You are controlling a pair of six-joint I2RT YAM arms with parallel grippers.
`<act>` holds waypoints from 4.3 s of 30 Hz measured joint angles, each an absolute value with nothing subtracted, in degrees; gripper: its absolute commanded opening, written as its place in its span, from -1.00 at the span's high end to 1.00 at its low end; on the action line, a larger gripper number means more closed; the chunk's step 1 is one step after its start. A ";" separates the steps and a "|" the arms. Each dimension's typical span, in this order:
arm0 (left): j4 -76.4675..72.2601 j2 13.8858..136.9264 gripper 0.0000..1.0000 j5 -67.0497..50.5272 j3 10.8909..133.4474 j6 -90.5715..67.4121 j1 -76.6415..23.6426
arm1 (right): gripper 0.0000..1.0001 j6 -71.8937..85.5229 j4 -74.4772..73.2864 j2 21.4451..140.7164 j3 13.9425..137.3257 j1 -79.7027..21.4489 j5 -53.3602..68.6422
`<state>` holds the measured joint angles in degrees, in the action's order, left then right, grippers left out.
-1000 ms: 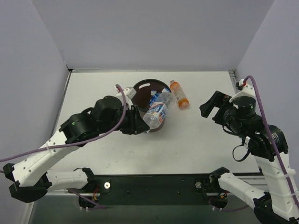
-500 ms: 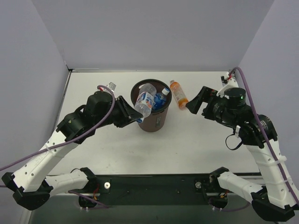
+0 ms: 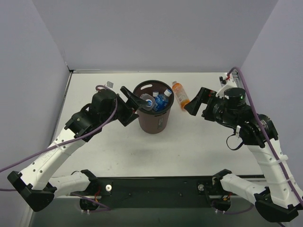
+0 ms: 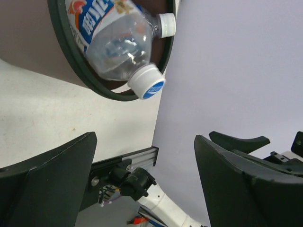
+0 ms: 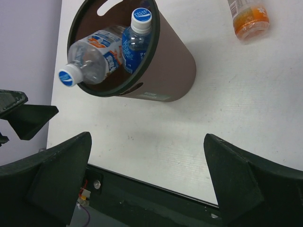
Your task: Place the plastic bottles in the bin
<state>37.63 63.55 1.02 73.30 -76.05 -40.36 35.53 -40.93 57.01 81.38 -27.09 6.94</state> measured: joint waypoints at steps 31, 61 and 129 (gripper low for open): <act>35.46 69.58 -0.75 6.61 75.37 -31.44 -30.24 | -0.69 27.42 -33.87 79.42 79.70 -14.44 -0.82; 35.86 92.44 -0.36 -5.06 92.90 -28.75 -25.34 | -0.60 19.44 -26.06 124.95 104.60 -9.34 4.67; -10.09 64.79 -0.89 -25.71 63.16 57.14 -48.21 | 0.35 87.44 -35.53 70.00 91.35 -18.48 58.26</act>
